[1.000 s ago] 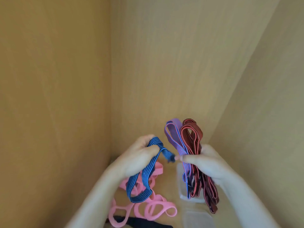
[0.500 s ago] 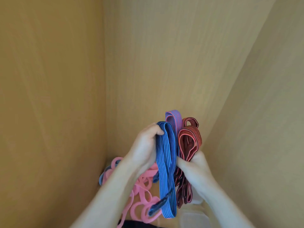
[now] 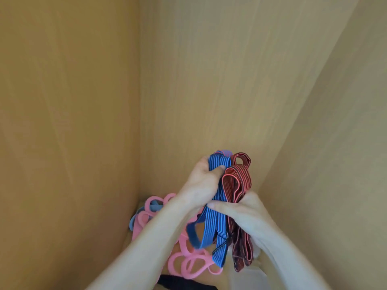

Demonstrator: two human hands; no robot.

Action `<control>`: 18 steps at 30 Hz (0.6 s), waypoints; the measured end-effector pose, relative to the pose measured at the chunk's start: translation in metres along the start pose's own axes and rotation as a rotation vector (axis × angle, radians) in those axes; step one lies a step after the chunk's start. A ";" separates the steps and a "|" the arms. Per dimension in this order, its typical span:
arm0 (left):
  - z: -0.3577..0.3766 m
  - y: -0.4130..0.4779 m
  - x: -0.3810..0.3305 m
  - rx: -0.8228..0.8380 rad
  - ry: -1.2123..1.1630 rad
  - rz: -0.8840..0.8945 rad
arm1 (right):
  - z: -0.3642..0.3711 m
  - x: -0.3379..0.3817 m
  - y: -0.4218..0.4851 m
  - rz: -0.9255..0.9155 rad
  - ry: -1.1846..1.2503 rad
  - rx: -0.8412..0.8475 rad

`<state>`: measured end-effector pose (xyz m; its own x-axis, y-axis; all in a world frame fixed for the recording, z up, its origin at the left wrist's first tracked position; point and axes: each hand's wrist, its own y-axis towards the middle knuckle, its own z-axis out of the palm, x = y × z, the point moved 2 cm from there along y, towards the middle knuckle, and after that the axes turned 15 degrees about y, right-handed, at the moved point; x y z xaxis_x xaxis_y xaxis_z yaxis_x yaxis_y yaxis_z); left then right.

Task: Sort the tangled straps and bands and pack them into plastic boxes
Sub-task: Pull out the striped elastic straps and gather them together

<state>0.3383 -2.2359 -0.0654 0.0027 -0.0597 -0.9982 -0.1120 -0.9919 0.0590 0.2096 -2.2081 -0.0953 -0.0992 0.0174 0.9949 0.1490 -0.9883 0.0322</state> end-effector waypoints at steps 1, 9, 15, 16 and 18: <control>0.002 -0.001 0.000 0.014 0.030 0.011 | -0.001 -0.004 0.000 0.012 -0.006 -0.036; -0.031 -0.007 0.006 0.025 0.158 0.019 | -0.016 -0.010 0.006 0.012 0.007 -0.267; -0.042 -0.017 0.118 -0.036 0.565 -0.173 | -0.047 0.006 0.018 -0.071 0.094 -0.402; -0.036 -0.019 0.144 0.056 0.675 -0.218 | -0.051 0.006 0.019 -0.072 0.103 -0.405; -0.024 -0.022 0.189 0.222 0.868 -0.266 | -0.054 0.004 0.019 -0.069 0.100 -0.409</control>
<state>0.3654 -2.2281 -0.2547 0.7867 0.0153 -0.6171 -0.1880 -0.9462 -0.2633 0.1585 -2.2356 -0.0964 -0.1929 0.0907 0.9770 -0.2618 -0.9644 0.0378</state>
